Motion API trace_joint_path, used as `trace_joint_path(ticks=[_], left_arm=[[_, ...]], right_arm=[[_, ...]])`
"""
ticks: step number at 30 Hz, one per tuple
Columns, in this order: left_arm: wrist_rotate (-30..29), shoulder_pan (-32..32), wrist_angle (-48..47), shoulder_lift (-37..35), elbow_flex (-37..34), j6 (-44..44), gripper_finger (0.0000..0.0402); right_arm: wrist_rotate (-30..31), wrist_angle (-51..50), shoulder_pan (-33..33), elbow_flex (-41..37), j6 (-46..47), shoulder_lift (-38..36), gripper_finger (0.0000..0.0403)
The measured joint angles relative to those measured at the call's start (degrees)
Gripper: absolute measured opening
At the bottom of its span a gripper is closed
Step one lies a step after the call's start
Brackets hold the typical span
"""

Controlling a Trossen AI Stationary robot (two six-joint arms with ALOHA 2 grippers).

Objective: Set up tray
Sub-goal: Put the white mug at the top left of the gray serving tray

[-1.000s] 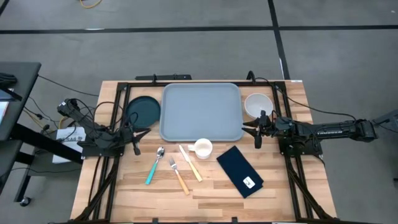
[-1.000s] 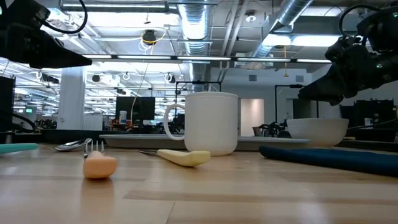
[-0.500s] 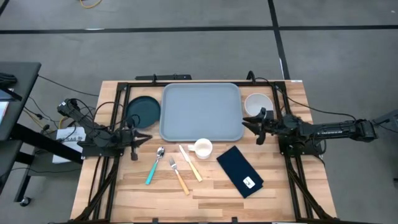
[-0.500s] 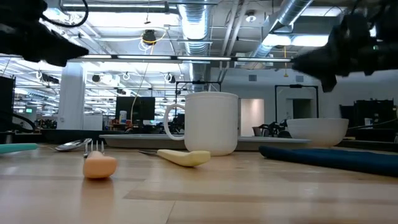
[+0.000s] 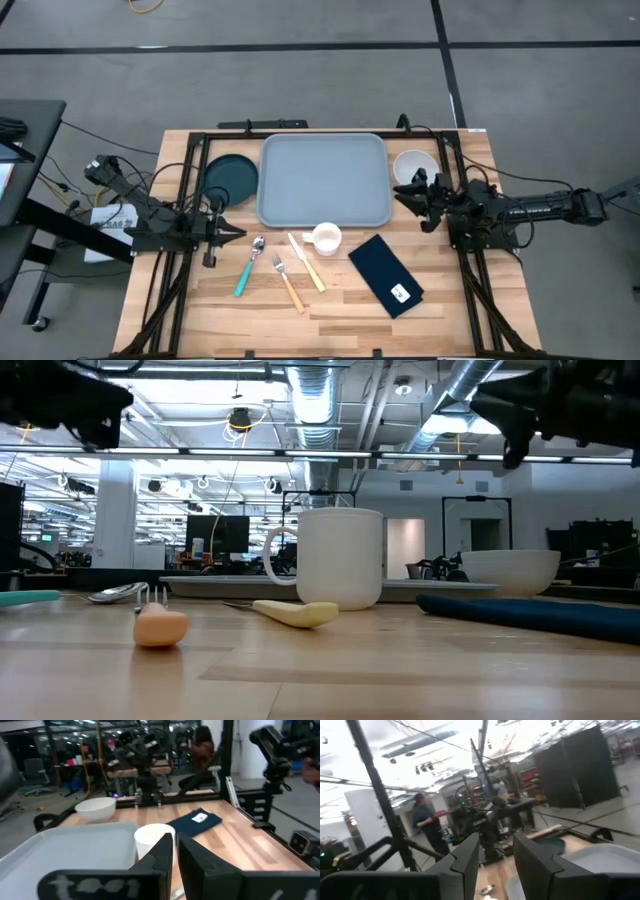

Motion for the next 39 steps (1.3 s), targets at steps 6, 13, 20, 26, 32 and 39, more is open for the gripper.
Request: trace_joint_path(ticks=[6,13,20,26,32,39], left_arm=[[1.58,3.56,-4.73,16.96,11.44,2.01,0.0015],[6.29,9.26,-16.64,36.74,29.02,8.42,0.0015],[14.89,16.15,-29.16,47.70,42.18,10.18,0.0015],[32.14,24.55,-38.95,51.93,48.17,7.21,0.0015],[33.51,30.37,-39.12,55.53,50.09,9.14,0.0015],[36.74,35.28,-43.77,63.89,55.81,7.79,0.0015]], right_arm=[[-0.82,-3.15,0.00,3.99,-3.42,3.70,0.0113],[-0.84,-7.84,0.00,6.10,-3.95,7.21,0.0113],[-2.71,-21.99,3.73,6.55,-15.09,9.08,0.0113],[-2.48,-26.17,6.02,6.52,-14.23,10.16,0.0113],[-2.31,-25.39,5.84,6.53,-14.08,9.87,0.0113],[-2.13,-24.50,5.81,6.52,-13.24,9.87,0.0113]])
